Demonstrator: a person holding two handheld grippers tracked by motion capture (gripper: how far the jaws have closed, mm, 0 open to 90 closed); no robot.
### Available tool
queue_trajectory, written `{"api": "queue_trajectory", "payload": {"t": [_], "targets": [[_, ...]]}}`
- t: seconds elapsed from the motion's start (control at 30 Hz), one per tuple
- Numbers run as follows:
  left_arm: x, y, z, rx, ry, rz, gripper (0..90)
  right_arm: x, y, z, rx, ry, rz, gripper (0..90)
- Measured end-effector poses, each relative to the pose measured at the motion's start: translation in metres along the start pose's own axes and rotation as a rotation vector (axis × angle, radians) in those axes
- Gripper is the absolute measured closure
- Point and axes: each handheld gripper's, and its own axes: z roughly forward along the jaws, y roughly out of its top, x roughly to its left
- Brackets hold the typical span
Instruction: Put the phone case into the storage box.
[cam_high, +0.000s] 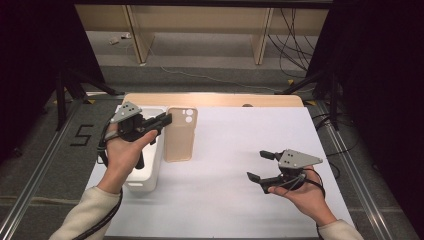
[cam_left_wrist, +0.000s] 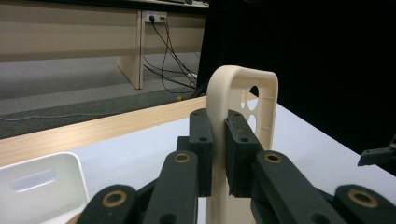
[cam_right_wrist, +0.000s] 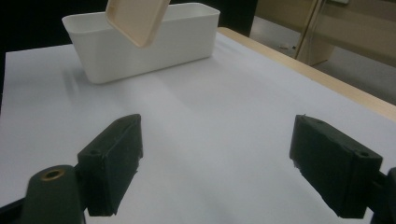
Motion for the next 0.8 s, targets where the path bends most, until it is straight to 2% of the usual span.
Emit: {"api": "queue_trajectory", "payload": {"t": [0.8], "targets": [[0.018, 0.004, -0.011, -0.016, 0.035, 0.014, 82.3, -0.004, -0.006, -0.006, -0.002, -0.035, 0.014, 17.3]]}}
